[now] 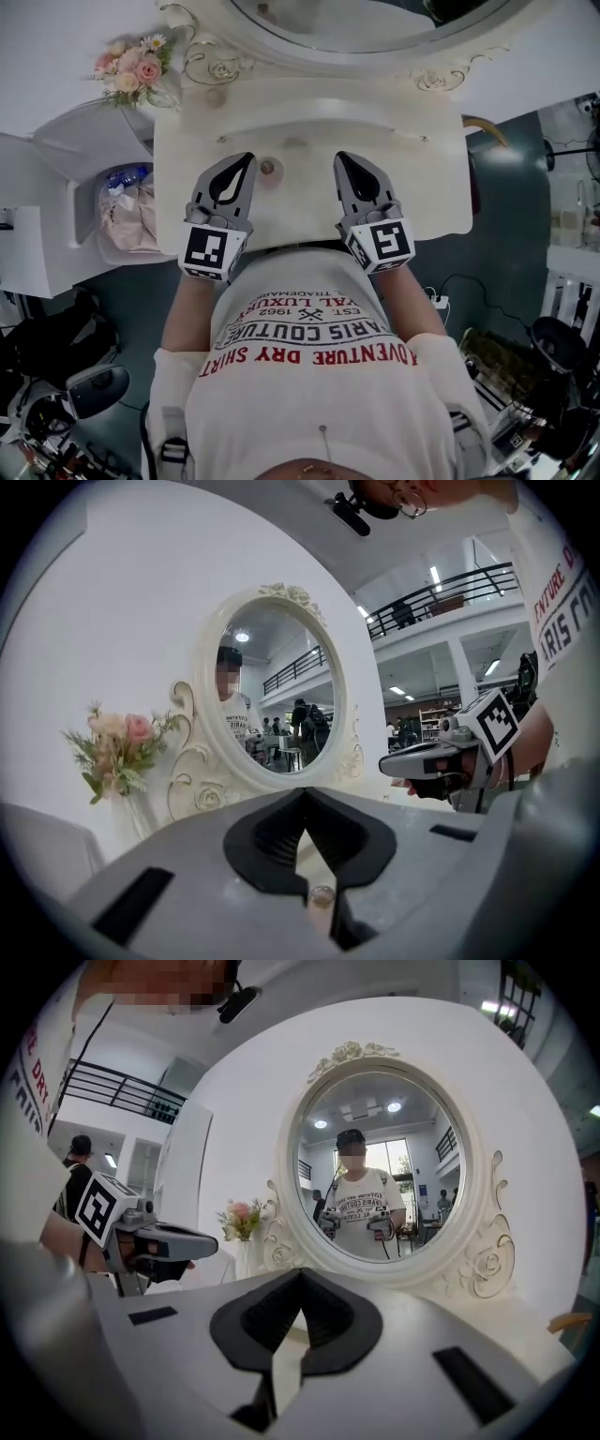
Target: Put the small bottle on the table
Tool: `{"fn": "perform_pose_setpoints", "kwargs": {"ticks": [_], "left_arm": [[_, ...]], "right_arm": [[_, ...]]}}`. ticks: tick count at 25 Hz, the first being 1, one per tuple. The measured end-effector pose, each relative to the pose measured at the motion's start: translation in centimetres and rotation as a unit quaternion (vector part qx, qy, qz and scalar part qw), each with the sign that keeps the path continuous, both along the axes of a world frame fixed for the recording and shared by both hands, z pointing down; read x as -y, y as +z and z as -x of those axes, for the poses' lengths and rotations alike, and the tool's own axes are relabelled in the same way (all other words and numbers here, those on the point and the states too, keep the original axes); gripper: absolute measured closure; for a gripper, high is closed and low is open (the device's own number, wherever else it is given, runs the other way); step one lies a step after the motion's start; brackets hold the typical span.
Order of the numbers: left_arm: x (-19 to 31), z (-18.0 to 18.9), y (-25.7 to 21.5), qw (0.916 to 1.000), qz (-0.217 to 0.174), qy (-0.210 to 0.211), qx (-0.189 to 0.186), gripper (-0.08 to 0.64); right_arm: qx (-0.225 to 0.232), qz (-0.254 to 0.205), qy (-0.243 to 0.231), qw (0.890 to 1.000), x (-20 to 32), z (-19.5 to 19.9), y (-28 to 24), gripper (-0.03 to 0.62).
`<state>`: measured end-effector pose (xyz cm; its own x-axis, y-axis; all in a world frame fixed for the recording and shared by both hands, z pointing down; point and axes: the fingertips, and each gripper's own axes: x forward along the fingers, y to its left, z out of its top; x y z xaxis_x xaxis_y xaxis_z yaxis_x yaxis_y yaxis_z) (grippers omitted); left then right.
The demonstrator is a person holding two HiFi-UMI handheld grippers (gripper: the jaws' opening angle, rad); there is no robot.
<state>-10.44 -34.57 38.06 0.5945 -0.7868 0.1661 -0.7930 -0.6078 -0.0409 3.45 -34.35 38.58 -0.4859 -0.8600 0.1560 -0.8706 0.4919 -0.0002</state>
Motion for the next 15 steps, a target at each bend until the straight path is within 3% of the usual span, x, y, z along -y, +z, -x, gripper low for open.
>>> {"fn": "perform_pose_setpoints", "kwargs": {"ticks": [7, 15], "left_arm": [[0.0, 2.8, -2.5, 0.9988, -0.022, -0.044, 0.008, 0.554], [0.1, 4.1, -3.2, 0.9982, -0.025, -0.055, 0.003, 0.553]], "right_arm": [[0.004, -0.022, -0.014, 1.000, 0.0, 0.5, -2.4, 0.592], [-0.002, -0.031, -0.031, 0.999, 0.6, 1.7, -3.0, 0.594]]}}
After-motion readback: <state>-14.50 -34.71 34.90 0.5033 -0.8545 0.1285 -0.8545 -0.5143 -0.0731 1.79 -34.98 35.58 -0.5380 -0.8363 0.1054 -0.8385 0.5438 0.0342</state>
